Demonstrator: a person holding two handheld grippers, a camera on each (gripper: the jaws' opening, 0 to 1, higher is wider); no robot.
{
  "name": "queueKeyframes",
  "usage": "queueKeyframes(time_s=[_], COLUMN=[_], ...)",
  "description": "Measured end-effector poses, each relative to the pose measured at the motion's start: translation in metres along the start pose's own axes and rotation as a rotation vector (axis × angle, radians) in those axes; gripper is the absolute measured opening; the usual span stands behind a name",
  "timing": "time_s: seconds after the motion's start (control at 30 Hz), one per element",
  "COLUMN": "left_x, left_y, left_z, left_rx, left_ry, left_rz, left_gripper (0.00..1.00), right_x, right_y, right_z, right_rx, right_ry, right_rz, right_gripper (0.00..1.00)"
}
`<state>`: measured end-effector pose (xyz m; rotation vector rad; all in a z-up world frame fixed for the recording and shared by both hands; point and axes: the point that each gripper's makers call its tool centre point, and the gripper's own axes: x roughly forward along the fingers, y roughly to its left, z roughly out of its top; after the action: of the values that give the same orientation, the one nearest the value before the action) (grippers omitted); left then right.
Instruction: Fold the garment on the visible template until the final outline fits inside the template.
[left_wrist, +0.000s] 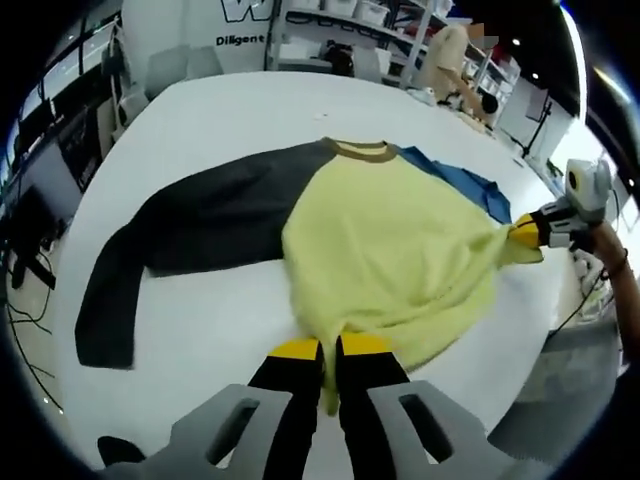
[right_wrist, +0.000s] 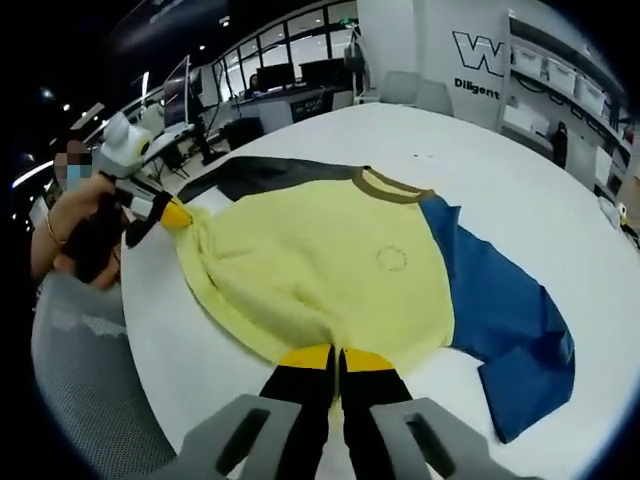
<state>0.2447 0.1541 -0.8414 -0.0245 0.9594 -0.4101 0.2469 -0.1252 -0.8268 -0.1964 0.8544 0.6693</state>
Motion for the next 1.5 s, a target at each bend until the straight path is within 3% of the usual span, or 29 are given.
queueKeyframes(time_s=[0.13, 0.53, 0.67, 0.7, 0.87, 1.07, 1.27, 1.5], left_x=[0.006, 0.017, 0.021, 0.021, 0.021, 0.021, 0.021, 0.022], left_y=[0.005, 0.015, 0.019, 0.019, 0.021, 0.024, 0.024, 0.024], left_z=[-0.002, -0.005, -0.003, -0.003, -0.003, -0.002, -0.002, -0.001], left_rx=[-0.046, -0.057, -0.07, -0.071, -0.065, -0.061, -0.065, -0.055], left_ry=[0.008, 0.003, -0.006, -0.008, -0.012, -0.013, -0.013, -0.015], left_rz=[0.007, 0.053, 0.05, 0.051, 0.056, 0.058, 0.055, 0.053], left_gripper=[0.05, 0.06, 0.06, 0.06, 0.06, 0.06, 0.06, 0.06], right_x=[0.006, 0.024, 0.027, 0.026, 0.011, -0.014, -0.029, -0.026], right_y=[-0.009, -0.022, -0.022, -0.024, -0.029, -0.03, -0.032, -0.033], right_z=[0.002, -0.009, -0.014, -0.012, -0.004, -0.002, -0.013, -0.022], right_rx=[0.01, 0.004, 0.096, 0.171, 0.214, 0.395, 0.393, 0.42], right_ry=[0.004, 0.05, 0.037, 0.018, -0.029, -0.094, -0.073, -0.054], right_rz=[-0.008, -0.034, -0.043, -0.05, -0.061, -0.048, -0.09, -0.095], right_gripper=[0.0, 0.0, 0.0, 0.0, 0.08, 0.19, 0.26, 0.22])
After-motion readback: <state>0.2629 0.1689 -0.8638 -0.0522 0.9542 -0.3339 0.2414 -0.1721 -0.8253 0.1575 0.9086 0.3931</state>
